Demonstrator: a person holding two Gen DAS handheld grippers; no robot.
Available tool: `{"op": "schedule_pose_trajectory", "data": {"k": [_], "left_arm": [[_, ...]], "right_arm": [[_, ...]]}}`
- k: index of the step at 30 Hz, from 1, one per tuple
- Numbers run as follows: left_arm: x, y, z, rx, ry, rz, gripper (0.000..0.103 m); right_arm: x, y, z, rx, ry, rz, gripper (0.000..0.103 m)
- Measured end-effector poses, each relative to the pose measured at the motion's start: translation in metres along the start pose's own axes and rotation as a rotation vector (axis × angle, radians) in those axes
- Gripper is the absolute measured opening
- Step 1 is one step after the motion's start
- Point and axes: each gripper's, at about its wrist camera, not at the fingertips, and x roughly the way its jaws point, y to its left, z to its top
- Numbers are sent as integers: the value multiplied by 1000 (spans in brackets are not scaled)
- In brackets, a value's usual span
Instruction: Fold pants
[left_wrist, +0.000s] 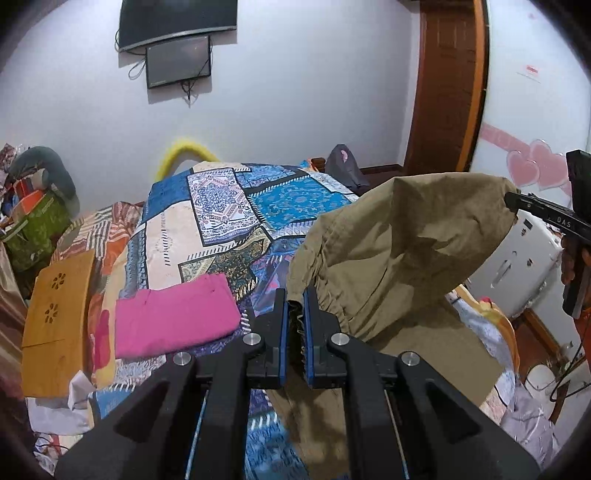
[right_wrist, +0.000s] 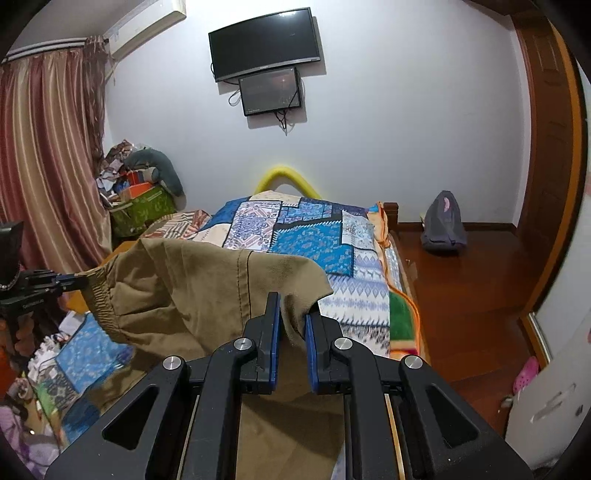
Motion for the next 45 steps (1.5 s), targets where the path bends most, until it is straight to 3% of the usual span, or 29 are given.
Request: {"op": "schedule_pose_trajectory", "data": {"k": [10, 18, 26, 29, 35, 37, 39, 45], "left_arm": [[-31, -20, -53, 23, 15, -22, 7], [-18, -28, -105, 36, 107, -20, 7], [-14, -35, -143, 24, 150, -37, 7], [-8, -36, -152, 33, 166, -3, 7], [6, -30, -166, 11, 253, -10, 8], [4, -24, -168, 1, 257, -1, 9], [1, -18, -168, -6, 258, 16, 8], [-1, 13, -158, -68, 261, 90, 8]], "right_arm": [[-29, 13, -43, 1, 34, -18, 11], [-16, 12, -87, 43, 117, -35, 11], [0, 4, -142, 70, 213, -69, 11], [4, 4, -161, 71, 241, -74, 11], [11, 7, -182, 39, 305, -88, 16], [8, 4, -183, 24, 311, -102, 17], [5, 1, -186, 12, 320, -126, 26], [1, -28, -190, 46, 389, -196, 27]]}}
